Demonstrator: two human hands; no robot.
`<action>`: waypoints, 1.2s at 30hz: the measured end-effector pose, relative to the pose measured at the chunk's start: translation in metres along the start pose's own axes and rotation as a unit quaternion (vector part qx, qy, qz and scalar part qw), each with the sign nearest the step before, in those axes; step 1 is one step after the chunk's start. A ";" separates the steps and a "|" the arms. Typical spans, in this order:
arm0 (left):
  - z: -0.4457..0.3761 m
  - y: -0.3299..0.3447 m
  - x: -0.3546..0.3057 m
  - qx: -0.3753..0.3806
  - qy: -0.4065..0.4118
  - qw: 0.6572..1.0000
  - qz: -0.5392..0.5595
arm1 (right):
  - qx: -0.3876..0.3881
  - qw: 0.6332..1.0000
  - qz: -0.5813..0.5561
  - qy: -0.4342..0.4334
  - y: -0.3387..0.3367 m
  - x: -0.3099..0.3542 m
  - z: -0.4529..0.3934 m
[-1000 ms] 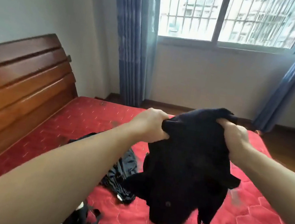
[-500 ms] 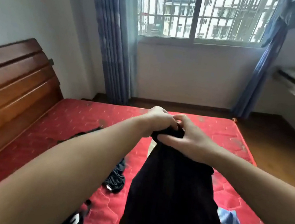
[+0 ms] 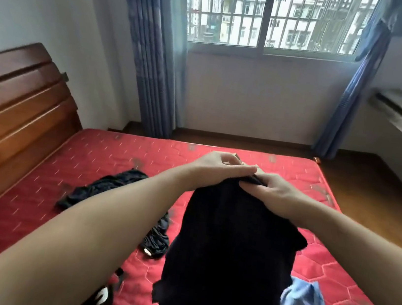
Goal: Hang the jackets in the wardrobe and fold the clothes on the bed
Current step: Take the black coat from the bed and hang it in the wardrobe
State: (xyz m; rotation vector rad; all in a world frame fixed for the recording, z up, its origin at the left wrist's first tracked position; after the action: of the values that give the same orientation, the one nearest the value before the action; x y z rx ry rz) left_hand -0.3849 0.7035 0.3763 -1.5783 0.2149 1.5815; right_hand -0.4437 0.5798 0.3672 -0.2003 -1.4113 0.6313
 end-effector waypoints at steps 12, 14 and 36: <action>0.027 -0.016 -0.015 0.043 -0.003 0.994 0.102 | 0.013 0.997 -0.071 0.026 -0.097 0.057 0.037; 0.034 -0.007 -0.024 0.106 -0.013 0.984 0.145 | 0.054 0.996 -0.005 0.075 -0.097 0.039 0.046; 0.057 0.001 -0.029 0.340 -0.053 0.918 0.195 | -0.365 0.929 -0.066 0.000 -0.007 0.045 0.142</action>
State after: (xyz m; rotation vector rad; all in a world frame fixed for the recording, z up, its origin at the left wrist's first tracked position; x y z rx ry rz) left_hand -0.4323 0.7275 0.4118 -0.9312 0.9601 1.6291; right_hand -0.5764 0.5645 0.4335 -0.6865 -1.5938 -0.0329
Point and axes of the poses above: each hand's wrist, its own z-axis away from the middle knuckle, its own y-axis out of the palm, x = y × z, the point moved 7 cm from there along -z, towards the middle knuckle, and after that the axes turned 8 degrees about x, right-handed, at the moved point
